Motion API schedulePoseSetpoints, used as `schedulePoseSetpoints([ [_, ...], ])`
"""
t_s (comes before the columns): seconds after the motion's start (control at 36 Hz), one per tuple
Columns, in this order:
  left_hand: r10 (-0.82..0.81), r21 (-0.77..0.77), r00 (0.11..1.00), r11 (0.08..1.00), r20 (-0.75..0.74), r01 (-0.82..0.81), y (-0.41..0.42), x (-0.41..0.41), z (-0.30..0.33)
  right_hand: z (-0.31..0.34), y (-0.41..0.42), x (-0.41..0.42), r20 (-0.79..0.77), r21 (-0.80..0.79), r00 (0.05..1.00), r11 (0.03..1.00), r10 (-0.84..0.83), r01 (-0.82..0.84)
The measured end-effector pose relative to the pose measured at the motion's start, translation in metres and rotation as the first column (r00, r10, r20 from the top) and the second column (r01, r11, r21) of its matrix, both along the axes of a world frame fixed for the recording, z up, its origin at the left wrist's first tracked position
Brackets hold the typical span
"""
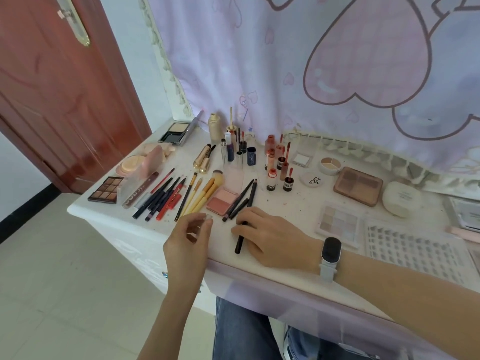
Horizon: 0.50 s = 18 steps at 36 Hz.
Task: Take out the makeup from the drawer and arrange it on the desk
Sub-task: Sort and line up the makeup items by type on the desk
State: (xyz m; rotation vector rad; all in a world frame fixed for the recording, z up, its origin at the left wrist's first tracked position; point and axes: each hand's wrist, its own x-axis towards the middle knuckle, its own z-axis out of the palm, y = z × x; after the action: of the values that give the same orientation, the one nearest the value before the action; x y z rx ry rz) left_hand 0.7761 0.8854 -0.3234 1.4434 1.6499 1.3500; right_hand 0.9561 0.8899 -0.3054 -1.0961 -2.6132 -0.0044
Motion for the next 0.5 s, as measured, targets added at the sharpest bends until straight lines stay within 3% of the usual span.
schedulePoseSetpoints([
  [0.22,-0.036,0.019,0.997,0.999,-0.063,0.037,-0.004,0.013,0.004,0.006,0.003,0.014,-0.179,-0.054,0.981,0.996,-0.08,0.071],
  [0.33,-0.134,0.064,0.955,0.986,-0.265,0.156,-0.006,0.034,0.012,0.01,-0.003,0.041,-0.274,-0.073,0.939,0.978,-0.208,0.195],
  [0.5,-0.127,0.108,0.782,0.965,-0.61,0.241,0.002,0.076,0.013,0.021,-0.017,0.087,-0.247,-0.101,0.878,0.912,-0.411,0.398],
])
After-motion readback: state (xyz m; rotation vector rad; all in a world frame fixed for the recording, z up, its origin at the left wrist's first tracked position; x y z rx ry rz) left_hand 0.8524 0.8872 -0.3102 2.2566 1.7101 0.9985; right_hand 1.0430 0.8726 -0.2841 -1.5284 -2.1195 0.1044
